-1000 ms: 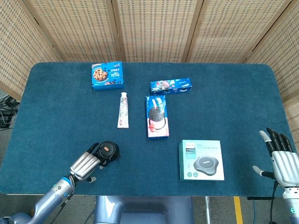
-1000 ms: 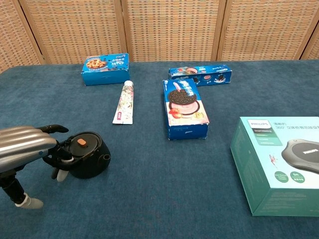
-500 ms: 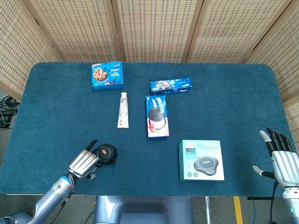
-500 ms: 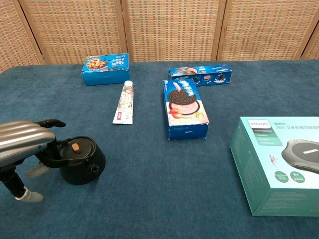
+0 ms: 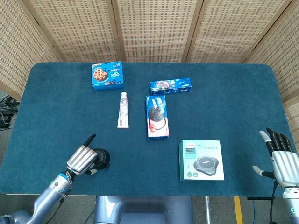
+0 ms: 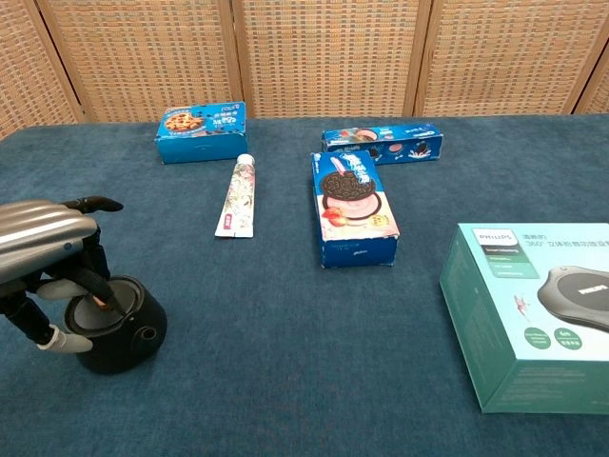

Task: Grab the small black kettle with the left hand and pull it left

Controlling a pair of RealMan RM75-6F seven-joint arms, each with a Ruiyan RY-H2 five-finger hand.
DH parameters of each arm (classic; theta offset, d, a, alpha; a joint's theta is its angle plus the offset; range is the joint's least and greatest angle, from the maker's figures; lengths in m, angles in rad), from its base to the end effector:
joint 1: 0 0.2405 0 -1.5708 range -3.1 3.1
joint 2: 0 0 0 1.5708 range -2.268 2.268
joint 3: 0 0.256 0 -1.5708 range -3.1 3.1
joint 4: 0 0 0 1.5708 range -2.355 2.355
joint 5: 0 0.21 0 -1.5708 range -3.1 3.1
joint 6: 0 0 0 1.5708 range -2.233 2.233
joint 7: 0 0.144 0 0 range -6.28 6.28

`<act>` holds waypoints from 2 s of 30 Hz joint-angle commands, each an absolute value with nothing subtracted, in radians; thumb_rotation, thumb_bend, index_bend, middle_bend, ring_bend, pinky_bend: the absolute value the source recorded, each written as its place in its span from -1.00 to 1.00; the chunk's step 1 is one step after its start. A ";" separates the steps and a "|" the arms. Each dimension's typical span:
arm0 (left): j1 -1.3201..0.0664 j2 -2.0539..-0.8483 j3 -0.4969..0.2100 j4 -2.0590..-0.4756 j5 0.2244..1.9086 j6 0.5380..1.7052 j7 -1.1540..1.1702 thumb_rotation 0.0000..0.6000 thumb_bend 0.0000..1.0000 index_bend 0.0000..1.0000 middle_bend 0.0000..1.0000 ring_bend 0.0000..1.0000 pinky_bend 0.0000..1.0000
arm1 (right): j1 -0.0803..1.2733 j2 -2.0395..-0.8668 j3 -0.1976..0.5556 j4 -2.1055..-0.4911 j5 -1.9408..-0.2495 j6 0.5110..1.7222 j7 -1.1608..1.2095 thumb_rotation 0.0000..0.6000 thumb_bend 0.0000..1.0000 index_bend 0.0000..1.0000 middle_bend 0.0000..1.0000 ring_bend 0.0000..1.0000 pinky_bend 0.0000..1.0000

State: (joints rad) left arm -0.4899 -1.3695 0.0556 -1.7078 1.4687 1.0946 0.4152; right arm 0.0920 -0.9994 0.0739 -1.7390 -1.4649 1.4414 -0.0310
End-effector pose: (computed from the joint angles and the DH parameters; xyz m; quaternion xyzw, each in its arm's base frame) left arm -0.1970 0.2318 0.0106 -0.8079 -0.3112 -0.3253 0.3803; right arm -0.2970 -0.1865 0.1840 0.5959 -0.3910 0.3755 0.5924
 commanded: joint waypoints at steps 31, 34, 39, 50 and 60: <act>-0.487 -1.167 0.040 -1.811 1.531 1.107 0.260 0.44 0.78 1.00 1.00 0.70 -1.00 | 0.085 -0.991 0.073 -1.751 -1.475 1.456 -0.022 1.00 -1.00 -1.00 -1.00 -1.00 -1.00; -0.489 -1.161 0.041 -1.811 1.536 1.101 0.266 0.43 1.00 1.00 1.00 0.70 -0.98 | 0.085 -0.991 0.073 -1.751 -1.475 1.456 -0.022 1.00 -1.00 -1.00 -1.00 -1.00 -1.00; -0.491 -1.168 0.042 -1.787 1.576 1.117 0.279 0.20 1.00 1.00 1.00 0.70 -0.93 | 0.085 -0.990 0.073 -1.751 -1.475 1.454 -0.019 1.00 -1.00 -1.00 -1.00 -1.00 -1.00; -0.495 -1.178 0.045 -1.724 1.635 1.132 0.341 0.05 1.00 1.00 1.00 0.71 0.08 | 0.085 -0.989 0.074 -1.751 -1.475 1.455 -0.014 1.00 -1.00 -1.00 -1.00 -1.00 -1.00; -0.487 -1.193 0.046 -1.697 1.624 1.130 0.348 0.05 1.00 1.00 1.00 0.71 0.40 | 0.086 -0.990 0.073 -1.752 -1.474 1.453 -0.019 1.00 -1.00 -1.00 -1.00 -1.00 -1.00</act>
